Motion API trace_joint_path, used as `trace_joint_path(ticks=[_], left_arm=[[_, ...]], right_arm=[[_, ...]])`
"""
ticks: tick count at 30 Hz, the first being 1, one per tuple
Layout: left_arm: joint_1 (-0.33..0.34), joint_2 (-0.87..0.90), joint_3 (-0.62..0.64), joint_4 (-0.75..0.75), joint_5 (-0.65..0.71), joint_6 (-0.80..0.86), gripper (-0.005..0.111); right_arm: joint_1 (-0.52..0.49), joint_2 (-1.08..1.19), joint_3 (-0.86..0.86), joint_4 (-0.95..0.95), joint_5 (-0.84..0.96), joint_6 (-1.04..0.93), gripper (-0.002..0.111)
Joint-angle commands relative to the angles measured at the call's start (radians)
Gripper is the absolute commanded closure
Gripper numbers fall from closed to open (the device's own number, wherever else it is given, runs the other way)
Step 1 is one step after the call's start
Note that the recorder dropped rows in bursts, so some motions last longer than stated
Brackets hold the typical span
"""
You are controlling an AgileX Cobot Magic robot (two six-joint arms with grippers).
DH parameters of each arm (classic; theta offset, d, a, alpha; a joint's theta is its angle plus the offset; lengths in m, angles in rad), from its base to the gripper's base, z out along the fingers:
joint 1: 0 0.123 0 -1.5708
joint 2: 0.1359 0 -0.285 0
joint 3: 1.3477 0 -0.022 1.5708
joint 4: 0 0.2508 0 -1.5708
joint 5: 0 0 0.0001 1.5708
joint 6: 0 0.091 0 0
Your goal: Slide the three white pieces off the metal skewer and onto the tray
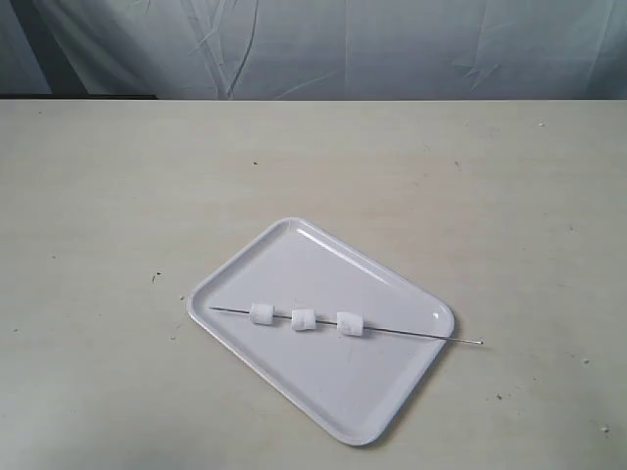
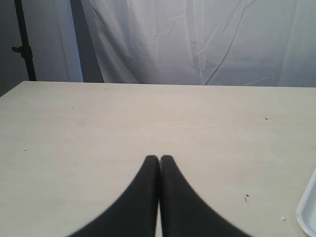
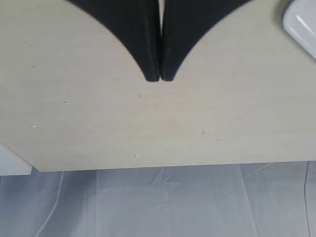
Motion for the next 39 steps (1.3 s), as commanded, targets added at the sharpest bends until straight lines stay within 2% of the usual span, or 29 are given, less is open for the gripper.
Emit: trace_joint_path(ticks=[1,19,23,39], left_arm=[[0.001,-0.004,0.002,0.0,0.001,0.0,0.106],[0.001,-0.004,0.002,0.0,0.001,0.0,0.106],[0.001,-0.004,0.002,0.089,0.001,0.0,0.106],[0.001,-0.004,0.002,0.089,-0.014,0.0,0.106]], right_arm=[[0.005,-0.007,-0.001,-0.003,-0.008,-0.008,0.109],[0.005,-0.007,-0.001,-0.003,-0.008,-0.008,0.109],[0.005,-0.007,-0.001,-0.003,-0.008,-0.008,0.109],[0.005,-0.007,-0.001,-0.003,-0.008,-0.008,0.109]])
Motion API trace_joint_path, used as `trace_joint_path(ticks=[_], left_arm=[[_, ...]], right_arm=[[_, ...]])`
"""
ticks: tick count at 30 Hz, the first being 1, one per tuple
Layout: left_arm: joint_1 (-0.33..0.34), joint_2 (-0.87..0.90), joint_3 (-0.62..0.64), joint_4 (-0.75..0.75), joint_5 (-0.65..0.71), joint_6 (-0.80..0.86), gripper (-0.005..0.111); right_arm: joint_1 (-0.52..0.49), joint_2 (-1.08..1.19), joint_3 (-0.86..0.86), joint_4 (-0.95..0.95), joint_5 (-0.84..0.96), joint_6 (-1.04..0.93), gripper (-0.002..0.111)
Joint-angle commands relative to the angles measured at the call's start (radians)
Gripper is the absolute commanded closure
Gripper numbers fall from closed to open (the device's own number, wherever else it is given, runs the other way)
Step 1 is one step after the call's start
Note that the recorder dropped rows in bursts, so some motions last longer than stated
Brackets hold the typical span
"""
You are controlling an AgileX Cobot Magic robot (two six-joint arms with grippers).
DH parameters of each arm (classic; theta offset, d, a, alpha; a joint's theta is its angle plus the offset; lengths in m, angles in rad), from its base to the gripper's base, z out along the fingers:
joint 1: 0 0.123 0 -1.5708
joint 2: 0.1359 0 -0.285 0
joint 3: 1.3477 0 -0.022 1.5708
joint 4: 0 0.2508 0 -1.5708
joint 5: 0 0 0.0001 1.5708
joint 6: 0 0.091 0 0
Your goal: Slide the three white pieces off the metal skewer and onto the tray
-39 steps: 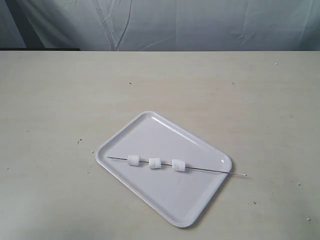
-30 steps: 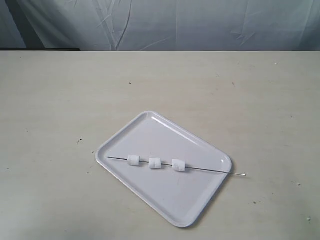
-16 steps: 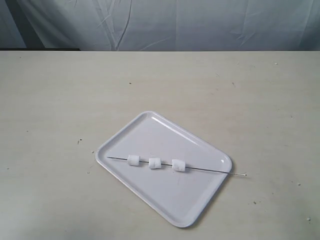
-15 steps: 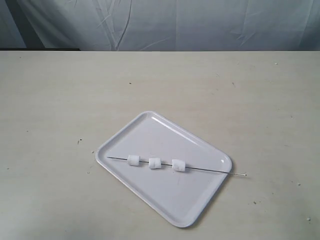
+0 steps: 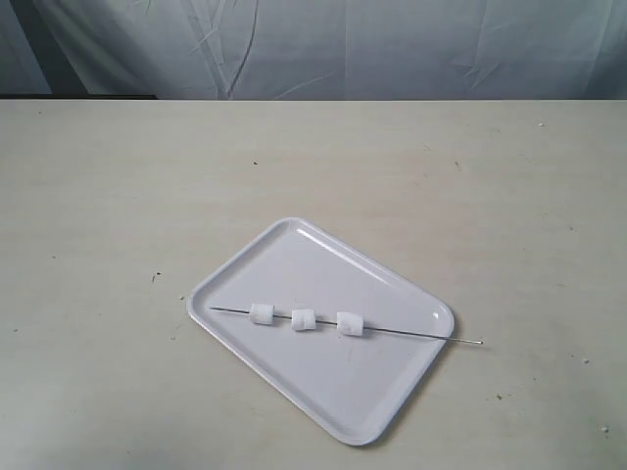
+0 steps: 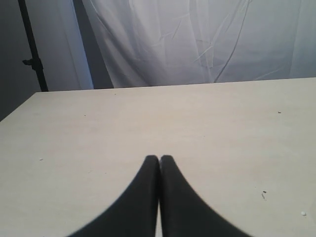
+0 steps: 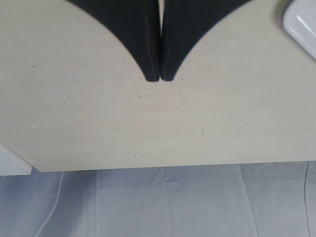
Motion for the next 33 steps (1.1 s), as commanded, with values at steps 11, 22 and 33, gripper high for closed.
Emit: trace_joint_path(ticks=[11,22,33], left_arm=[[0.001,-0.004,0.002,0.006,-0.011,-0.001,0.106],[-0.001,-0.004,0.002,-0.102,-0.369,-0.136,0.106],[-0.001,0.013,-0.065,-0.091,-0.193,-0.162,0.106]], right_arm=[[0.005,-0.007,-0.001,-0.003,-0.008,-0.008,0.109],[0.005,-0.007,-0.001,-0.003,-0.008,-0.008,0.109],[0.005,-0.007,-0.001,-0.003,-0.008,-0.008,0.109]])
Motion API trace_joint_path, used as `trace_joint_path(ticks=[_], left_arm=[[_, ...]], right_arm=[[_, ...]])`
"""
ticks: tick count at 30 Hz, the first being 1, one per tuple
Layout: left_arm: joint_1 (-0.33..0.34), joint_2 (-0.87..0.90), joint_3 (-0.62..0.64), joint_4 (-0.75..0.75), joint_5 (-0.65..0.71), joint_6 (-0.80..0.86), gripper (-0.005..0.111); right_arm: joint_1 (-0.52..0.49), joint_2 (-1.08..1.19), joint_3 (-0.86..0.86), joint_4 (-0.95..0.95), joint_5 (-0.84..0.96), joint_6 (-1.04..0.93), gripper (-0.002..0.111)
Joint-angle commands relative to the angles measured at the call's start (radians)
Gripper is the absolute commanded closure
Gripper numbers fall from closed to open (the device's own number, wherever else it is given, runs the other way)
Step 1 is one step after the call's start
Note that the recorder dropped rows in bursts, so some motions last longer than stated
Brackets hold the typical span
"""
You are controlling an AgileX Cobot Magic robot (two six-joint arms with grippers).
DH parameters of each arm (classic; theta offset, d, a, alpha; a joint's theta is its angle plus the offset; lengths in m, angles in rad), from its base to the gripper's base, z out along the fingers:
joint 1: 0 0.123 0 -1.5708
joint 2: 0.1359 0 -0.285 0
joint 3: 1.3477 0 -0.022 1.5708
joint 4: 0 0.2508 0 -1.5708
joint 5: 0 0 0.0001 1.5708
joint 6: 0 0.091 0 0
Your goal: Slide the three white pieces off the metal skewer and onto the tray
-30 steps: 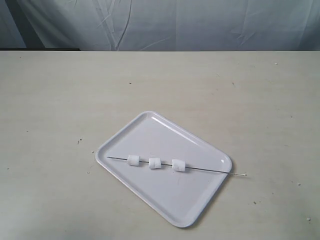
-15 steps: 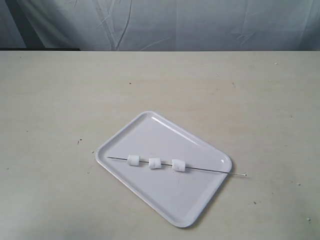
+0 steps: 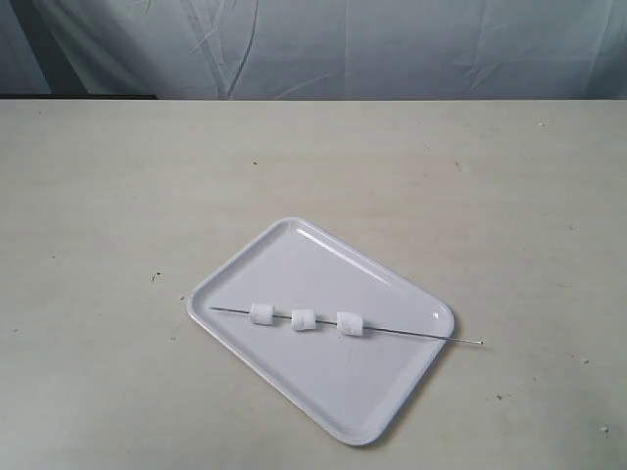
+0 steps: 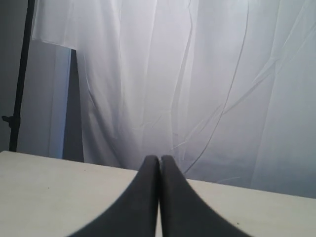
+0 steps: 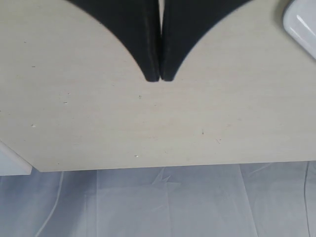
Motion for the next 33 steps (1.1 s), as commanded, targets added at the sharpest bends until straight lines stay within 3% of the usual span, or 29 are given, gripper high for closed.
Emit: trace_joint_path(ticks=[1,11,14,21,26,33], left_arm=[[-0.001,0.007,-0.006,-0.007,0.066,-0.005,0.106],[-0.001,0.007,-0.006,-0.019,-0.03,-0.007,0.106],[-0.001,0.007,-0.006,-0.018,-0.067,-0.007,0.106],[-0.001,0.023,-0.006,0.018,-0.091,-0.011,0.106],[-0.001,0.11,-0.034,0.015,-0.062,-0.011,0.106],[-0.001,0.299,-0.151,0.028,0.003,-0.009,0.106]], right_arm=[[0.005,-0.007,-0.001,-0.003,-0.008,-0.008,0.109],[0.005,-0.007,-0.001,-0.004,-0.011,-0.008,0.109],[0.005,-0.007,-0.001,-0.046,-0.155,-0.008,0.109],[0.007,-0.007,-0.001,0.08,-0.518,0.084,0.109],[0.026,-0.004,-0.001,0.078,-0.496,0.196,0.109],[0.078,0.105,-0.044,0.079,-0.456,0.197,0.109]])
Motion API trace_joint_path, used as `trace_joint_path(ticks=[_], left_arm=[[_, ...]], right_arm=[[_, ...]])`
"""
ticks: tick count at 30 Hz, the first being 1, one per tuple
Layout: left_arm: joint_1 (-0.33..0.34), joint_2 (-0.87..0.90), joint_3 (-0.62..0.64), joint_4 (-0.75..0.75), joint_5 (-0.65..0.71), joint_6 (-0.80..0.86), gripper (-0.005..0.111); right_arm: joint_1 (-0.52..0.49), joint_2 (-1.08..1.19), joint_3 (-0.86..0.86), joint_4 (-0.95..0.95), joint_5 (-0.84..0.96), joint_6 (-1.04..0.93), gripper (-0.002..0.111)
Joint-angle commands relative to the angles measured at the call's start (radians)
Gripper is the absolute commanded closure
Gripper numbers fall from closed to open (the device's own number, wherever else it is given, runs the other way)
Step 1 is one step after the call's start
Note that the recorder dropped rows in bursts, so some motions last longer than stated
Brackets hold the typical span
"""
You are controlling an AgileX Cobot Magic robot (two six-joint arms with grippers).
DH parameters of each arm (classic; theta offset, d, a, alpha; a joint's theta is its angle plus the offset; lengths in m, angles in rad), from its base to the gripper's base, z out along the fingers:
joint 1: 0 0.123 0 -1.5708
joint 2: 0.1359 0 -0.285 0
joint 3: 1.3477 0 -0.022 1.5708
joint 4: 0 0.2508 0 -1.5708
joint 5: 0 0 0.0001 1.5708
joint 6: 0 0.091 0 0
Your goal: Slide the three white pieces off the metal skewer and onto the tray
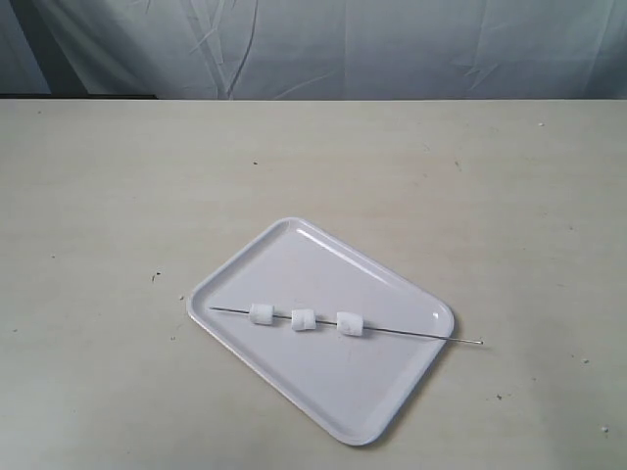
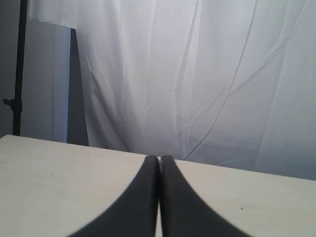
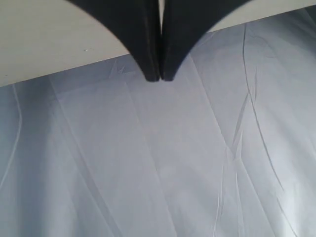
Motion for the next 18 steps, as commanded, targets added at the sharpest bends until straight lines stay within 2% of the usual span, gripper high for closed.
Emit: trace_joint_path(ticks=[1,9,13,18], left_arm=[[-0.001,0.129,-0.082,0.019,0.016,-0.004,0.106],[-0.011,0.37,-0.199,0.024,0.032,-0.002,0.106],[-0.081,0.502,-0.243,0.038,0.034,0.013,0.106],[-0.181,0.652,-0.294,0.139,0.046,0.066,0.106]], right_arm=[[0.034,0.073,-0.049,0.0,0.001,0.006,0.109],[0.126,0.328,-0.138,-0.021,-0.03,0.037,0.109],[0.185,0.513,-0.189,-0.1,-0.093,0.037,0.109],[0.245,0.749,-0.297,-0.201,-0.198,0.037,0.109]])
